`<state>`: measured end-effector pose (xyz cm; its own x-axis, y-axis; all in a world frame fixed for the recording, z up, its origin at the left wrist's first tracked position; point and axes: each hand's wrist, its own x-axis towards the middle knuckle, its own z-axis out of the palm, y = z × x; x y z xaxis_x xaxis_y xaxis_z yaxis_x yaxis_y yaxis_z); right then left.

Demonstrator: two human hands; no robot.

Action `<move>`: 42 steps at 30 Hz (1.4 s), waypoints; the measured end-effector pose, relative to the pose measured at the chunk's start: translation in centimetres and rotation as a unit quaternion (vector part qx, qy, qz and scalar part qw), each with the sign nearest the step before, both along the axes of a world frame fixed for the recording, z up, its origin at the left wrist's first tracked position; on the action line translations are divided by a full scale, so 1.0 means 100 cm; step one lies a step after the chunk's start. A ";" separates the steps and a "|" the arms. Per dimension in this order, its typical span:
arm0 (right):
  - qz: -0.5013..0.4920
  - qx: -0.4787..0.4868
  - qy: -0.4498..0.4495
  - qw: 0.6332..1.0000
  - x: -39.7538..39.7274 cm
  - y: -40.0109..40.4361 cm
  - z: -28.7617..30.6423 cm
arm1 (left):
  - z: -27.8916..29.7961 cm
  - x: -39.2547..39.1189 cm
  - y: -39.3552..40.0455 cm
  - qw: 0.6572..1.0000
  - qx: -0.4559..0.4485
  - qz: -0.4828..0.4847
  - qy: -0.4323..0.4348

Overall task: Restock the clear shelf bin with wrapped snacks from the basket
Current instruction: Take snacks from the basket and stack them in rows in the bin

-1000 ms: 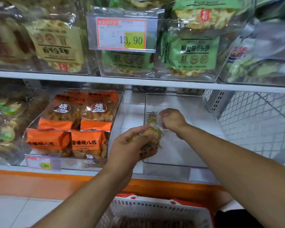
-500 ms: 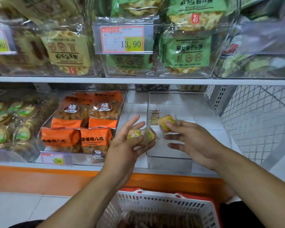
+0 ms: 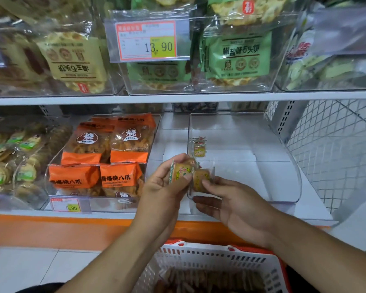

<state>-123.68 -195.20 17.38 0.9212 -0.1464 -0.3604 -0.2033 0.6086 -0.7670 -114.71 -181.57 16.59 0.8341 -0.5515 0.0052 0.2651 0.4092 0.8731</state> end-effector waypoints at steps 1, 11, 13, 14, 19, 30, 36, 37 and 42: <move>0.000 0.012 0.002 1.000 0.000 0.003 -0.002 | -0.001 -0.002 -0.001 1.000 -0.006 0.001 0.003; 0.005 0.031 -0.058 0.998 0.005 0.007 -0.004 | 0.005 -0.007 -0.011 0.994 0.067 0.064 -0.061; 0.012 0.012 -0.079 0.997 0.007 0.004 -0.002 | 0.009 -0.007 -0.013 0.993 0.071 0.052 -0.073; 0.012 -0.006 -0.084 0.996 0.009 0.002 -0.001 | 0.010 -0.006 -0.015 0.993 0.070 0.047 -0.077; -0.028 -0.102 -0.094 0.990 0.018 -0.005 0.003 | 0.014 0.001 -0.025 0.994 0.064 0.042 -0.077; -0.069 -0.580 0.011 0.812 0.040 -0.048 -0.001 | -0.004 0.029 -0.030 0.804 0.388 0.024 -0.450; 0.006 -0.675 0.091 0.732 0.071 -0.072 -0.033 | -0.030 0.021 -0.043 0.669 0.507 -0.032 -0.542; 0.012 -0.675 0.109 0.729 0.081 -0.076 -0.037 | -0.031 0.020 -0.045 0.659 0.515 -0.033 -0.547; 0.026 -0.608 0.146 0.780 0.128 -0.088 -0.060 | -0.025 0.017 -0.045 0.627 0.531 -0.054 -0.568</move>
